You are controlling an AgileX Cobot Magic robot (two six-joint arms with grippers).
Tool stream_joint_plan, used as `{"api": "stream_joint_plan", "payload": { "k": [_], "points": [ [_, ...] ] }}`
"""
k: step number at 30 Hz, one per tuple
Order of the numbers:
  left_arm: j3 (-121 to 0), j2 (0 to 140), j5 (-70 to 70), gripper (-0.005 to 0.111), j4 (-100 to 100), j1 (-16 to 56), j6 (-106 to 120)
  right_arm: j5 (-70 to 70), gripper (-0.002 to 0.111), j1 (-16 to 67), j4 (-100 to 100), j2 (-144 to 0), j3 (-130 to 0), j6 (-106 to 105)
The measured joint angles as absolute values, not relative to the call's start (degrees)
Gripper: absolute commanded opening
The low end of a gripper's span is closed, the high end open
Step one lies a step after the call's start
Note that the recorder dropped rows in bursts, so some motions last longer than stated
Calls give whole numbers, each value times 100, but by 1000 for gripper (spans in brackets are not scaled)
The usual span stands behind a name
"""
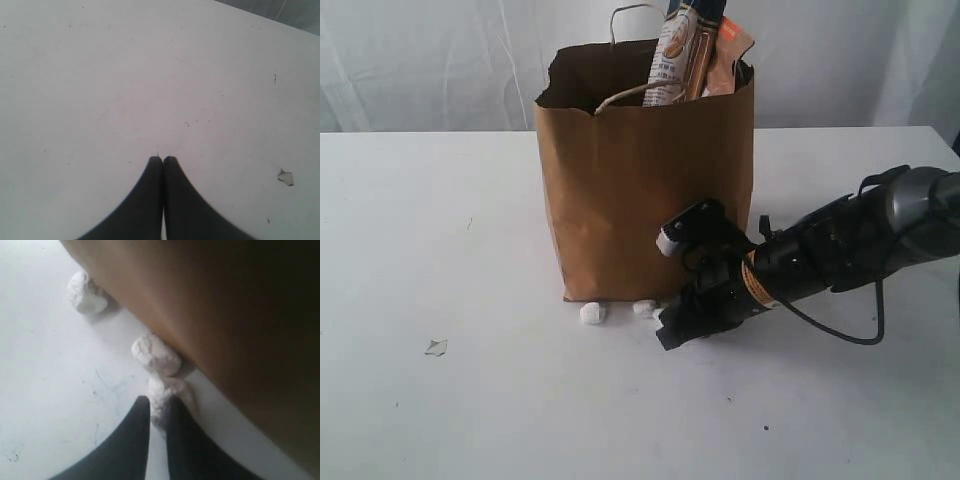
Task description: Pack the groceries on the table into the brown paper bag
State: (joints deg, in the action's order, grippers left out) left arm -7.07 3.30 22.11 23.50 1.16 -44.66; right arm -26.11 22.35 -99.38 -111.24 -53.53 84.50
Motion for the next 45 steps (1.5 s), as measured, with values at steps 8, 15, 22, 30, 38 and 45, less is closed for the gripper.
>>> {"api": "stream_joint_plan", "payload": {
  "k": [8, 15, 22, 30, 38, 45],
  "points": [
    [-707, 330, 2211, 0, 2350, 116, -4466, -2633, 0, 2235, -9949, -11124, -5360, 9122],
    [-707, 330, 2211, 0, 2350, 116, -4466, -2846, 0, 2235, -9990, -10982, -5360, 9707],
    [-707, 330, 2211, 0, 2350, 116, -4466, -2862, 0, 2235, -9990, -10549, -5360, 9792],
    [-707, 330, 2211, 0, 2350, 116, -4466, -2950, 21, 2235, -9990, -10641, -5338, 9211],
    [-707, 330, 2211, 0, 2350, 116, -4466, -2683, 51, 2235, -9990, -10986, -5302, 8246],
    [-707, 330, 2211, 0, 2350, 116, -4466, -2227, 49, 2284, -9990, -11029, -5302, 8057]
  ]
}}
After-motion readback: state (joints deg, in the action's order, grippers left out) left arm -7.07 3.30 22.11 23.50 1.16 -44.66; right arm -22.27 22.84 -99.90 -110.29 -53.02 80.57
